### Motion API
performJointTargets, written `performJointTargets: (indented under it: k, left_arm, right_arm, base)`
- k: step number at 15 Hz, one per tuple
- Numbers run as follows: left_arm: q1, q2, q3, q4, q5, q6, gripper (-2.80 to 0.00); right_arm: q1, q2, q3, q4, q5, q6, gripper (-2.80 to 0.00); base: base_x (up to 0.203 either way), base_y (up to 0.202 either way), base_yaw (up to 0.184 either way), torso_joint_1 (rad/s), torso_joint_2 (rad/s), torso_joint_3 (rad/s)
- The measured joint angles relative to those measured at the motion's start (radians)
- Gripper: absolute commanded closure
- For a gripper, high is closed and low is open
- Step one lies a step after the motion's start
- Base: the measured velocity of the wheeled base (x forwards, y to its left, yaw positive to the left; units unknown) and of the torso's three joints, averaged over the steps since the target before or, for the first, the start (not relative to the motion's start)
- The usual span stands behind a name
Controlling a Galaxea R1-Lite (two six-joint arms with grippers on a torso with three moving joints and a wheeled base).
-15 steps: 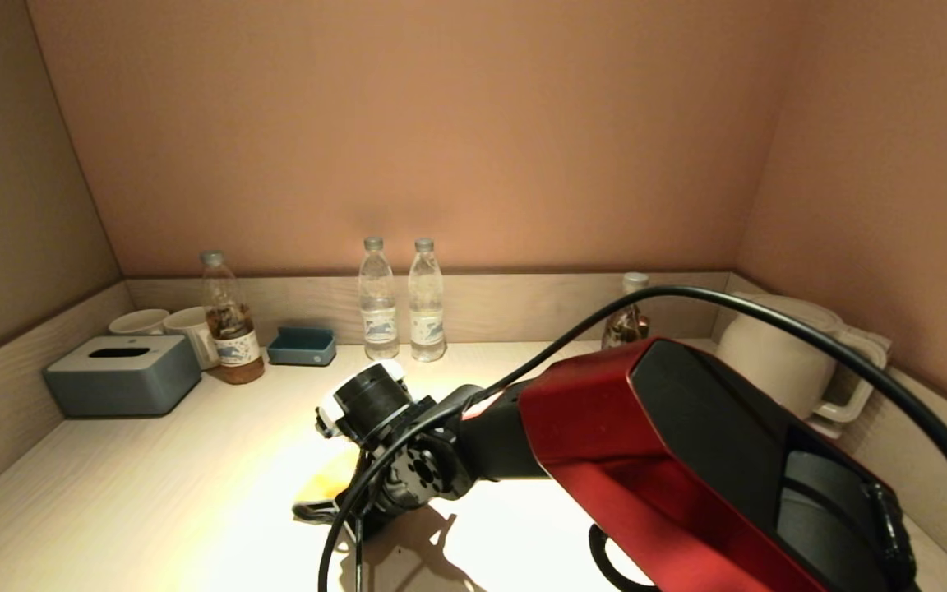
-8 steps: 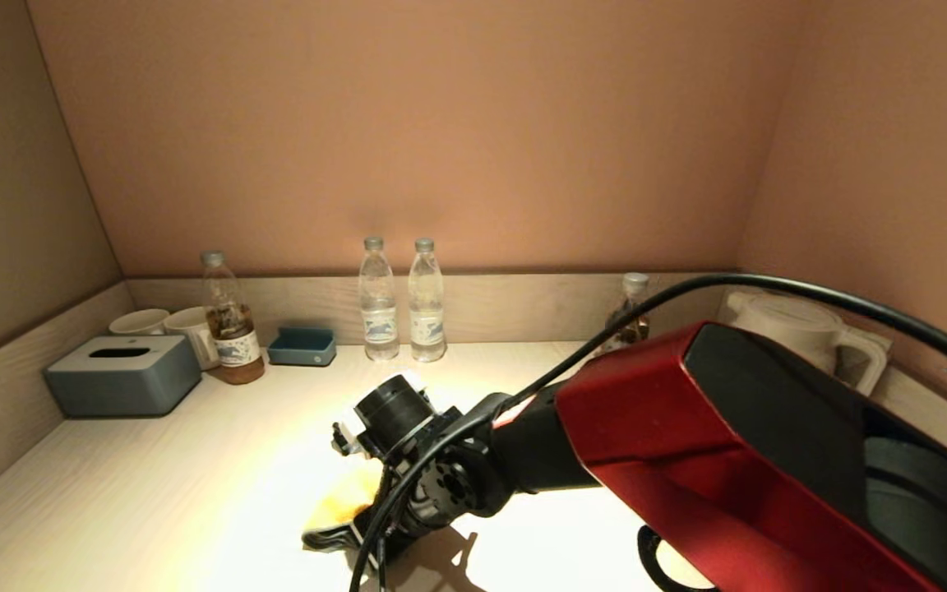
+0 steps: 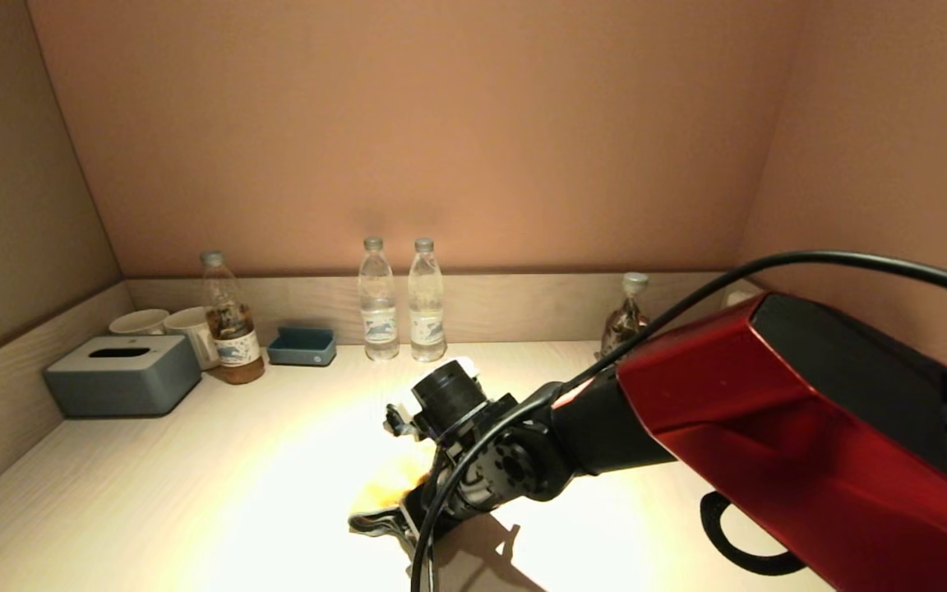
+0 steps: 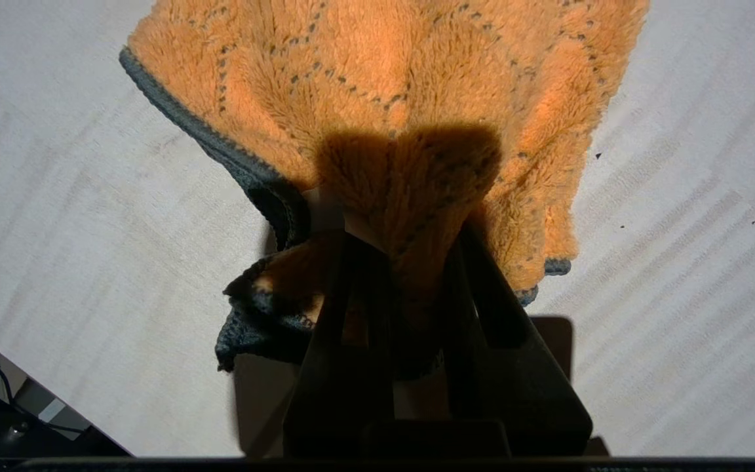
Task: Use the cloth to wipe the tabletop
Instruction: Sweep the stains on the table
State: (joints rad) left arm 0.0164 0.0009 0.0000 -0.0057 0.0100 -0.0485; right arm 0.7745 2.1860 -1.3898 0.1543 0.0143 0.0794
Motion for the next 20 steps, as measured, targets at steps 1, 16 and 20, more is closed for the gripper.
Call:
performJointTargets:
  k: [1, 16, 20]
  left_arm:
    - [0.000, 0.000, 0.000, 0.000, 0.000, 0.000, 0.00]
    - [0.000, 0.000, 0.000, 0.000, 0.000, 0.000, 0.00]
    - [0.000, 0.000, 0.000, 0.000, 0.000, 0.000, 0.00]
  right_arm:
    - [-0.002, -0.002, 0.001, -0.001, 0.000, 0.000, 0.00]
    - [-0.113, -0.144, -0.013, -0.006, 0.017, 0.001, 0.00]
    - [-0.140, -0.163, -0.005, -0.006, 0.019, 0.000, 0.00]
  base:
    - [0.000, 0.000, 0.000, 0.000, 0.00, 0.000]
    - [0.000, 0.000, 0.000, 0.000, 0.00, 0.000]
    - [0.000, 0.000, 0.000, 0.000, 0.00, 0.000]
